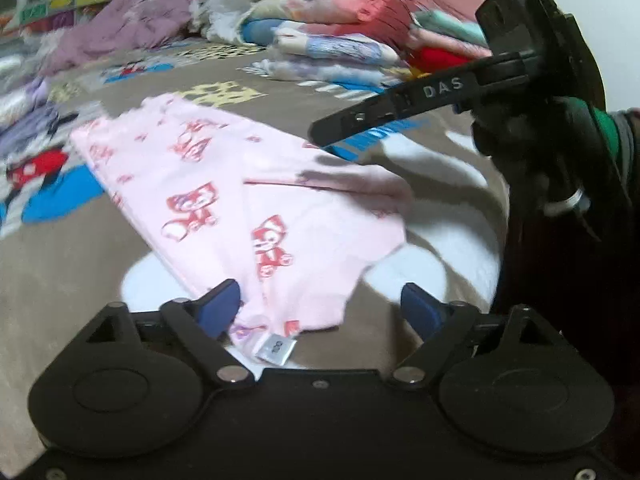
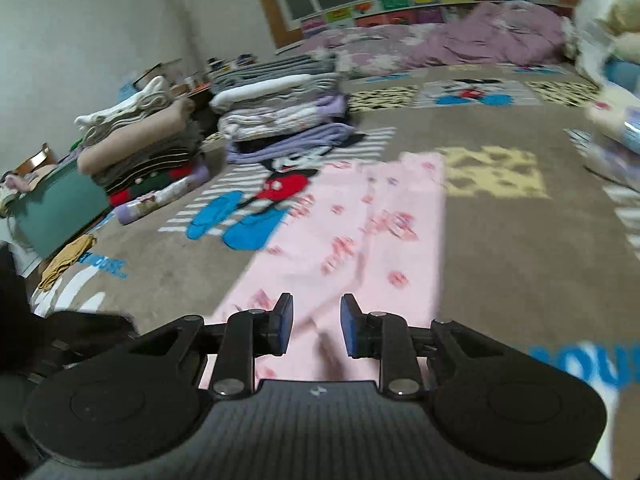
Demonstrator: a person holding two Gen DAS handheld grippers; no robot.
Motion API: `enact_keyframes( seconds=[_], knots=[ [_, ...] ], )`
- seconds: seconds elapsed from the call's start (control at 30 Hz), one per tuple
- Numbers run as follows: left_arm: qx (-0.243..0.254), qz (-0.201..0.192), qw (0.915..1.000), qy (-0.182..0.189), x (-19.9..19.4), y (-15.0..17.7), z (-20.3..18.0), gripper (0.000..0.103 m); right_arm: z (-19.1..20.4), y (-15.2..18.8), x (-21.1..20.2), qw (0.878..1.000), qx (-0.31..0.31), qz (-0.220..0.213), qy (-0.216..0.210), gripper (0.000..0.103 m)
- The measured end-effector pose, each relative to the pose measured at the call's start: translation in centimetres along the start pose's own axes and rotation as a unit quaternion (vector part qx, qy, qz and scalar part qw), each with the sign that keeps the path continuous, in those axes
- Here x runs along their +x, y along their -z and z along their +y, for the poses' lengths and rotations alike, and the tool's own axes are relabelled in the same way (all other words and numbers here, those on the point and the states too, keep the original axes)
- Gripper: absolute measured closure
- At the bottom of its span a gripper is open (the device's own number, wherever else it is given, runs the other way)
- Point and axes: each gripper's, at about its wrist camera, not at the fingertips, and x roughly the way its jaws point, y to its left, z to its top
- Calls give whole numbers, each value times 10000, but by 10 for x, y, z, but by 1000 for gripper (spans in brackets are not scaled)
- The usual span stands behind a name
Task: Fold clothes
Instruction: 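Open the right gripper and withdraw it from the folded garment, then grasp the edge of the pink fox-print garment with the left gripper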
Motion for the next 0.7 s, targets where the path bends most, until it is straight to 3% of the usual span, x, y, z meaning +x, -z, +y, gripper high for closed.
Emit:
enact_keyframes(
  seconds=[0.13,0.33,0.57,0.7],
  knots=[
    [152,-155,9990,-391,-13,2,-5,15,-14,20,-33,9996,-105,-210,184,69],
    [853,-77,9867,-1381,-22,19,-22,17,-8,54,-67,9901,-1229,-401,551,66],
    [1883,59,9506,-2468,-22,36,-46,25,15,102,-60,9585,-2683,-3,965,65],
    [2595,72,9205,-2922,-4,40,-57,27,28,113,-49,9358,-3309,14,1213,64]
  ],
)
